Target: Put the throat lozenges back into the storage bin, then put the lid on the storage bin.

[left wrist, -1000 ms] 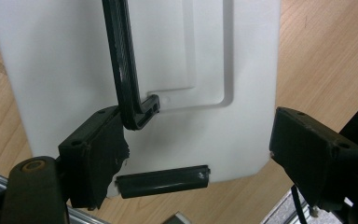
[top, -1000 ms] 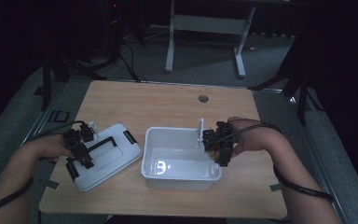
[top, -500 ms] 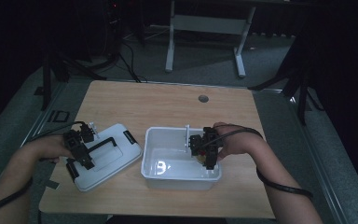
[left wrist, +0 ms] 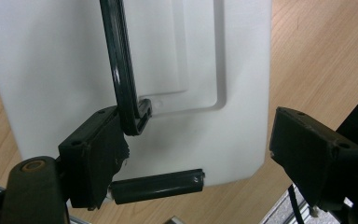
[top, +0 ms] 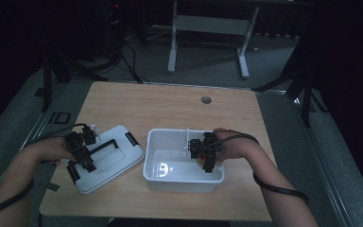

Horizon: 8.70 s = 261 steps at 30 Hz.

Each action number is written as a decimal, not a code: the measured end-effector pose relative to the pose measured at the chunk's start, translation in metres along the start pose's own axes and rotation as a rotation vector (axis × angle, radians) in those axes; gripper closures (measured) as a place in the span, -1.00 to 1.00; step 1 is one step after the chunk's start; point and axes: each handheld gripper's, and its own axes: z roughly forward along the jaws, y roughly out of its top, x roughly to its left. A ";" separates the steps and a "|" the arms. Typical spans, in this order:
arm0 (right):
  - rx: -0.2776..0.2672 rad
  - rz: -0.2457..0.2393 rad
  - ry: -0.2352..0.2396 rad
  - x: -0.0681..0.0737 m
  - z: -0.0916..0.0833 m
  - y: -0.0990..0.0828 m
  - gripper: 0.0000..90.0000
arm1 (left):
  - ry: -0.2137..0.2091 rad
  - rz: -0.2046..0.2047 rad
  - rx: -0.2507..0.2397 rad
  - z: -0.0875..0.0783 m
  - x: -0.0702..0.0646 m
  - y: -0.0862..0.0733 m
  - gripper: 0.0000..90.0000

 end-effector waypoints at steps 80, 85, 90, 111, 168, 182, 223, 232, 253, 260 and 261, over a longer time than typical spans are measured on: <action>-0.136 0.193 0.018 0.011 -0.031 -0.135 -0.70 | 0.015 -0.023 0.006 0.007 0.006 0.000 -0.61; -0.137 0.206 0.033 0.015 -0.013 -0.145 -0.70 | 0.013 -0.022 0.001 0.009 0.006 0.000 -0.61; -0.117 0.231 0.053 0.017 0.003 -0.153 -0.70 | 0.020 -0.023 -0.003 0.009 0.006 -0.002 -0.61; -0.075 0.297 0.102 0.016 0.023 -0.170 -0.68 | 0.157 -0.008 0.008 0.012 0.013 -0.007 -0.10; -0.011 0.341 0.154 0.012 0.052 -0.180 -0.67 | 0.101 -0.052 0.028 -0.027 0.001 -0.010 0.85; -0.019 0.341 0.141 0.010 0.047 -0.182 -0.67 | 0.125 -0.017 -0.017 -0.075 -0.015 -0.017 0.85; -0.022 0.326 0.133 0.013 0.047 -0.178 -0.67 | 0.153 0.281 -0.072 -0.131 -0.084 0.074 0.85; -0.022 0.331 0.139 0.016 0.049 -0.182 -0.67 | 0.138 0.365 -0.075 -0.124 -0.101 0.115 0.85; -0.020 0.332 0.135 0.017 0.045 -0.188 -0.67 | 0.116 0.549 -0.086 -0.113 -0.145 0.183 0.85; -0.022 0.328 0.137 0.018 0.045 -0.187 -0.66 | 0.110 0.569 -0.107 -0.107 -0.151 0.195 0.85; -0.019 0.327 0.136 0.018 0.045 -0.186 -0.67 | 0.100 0.569 -0.104 -0.105 -0.151 0.196 0.85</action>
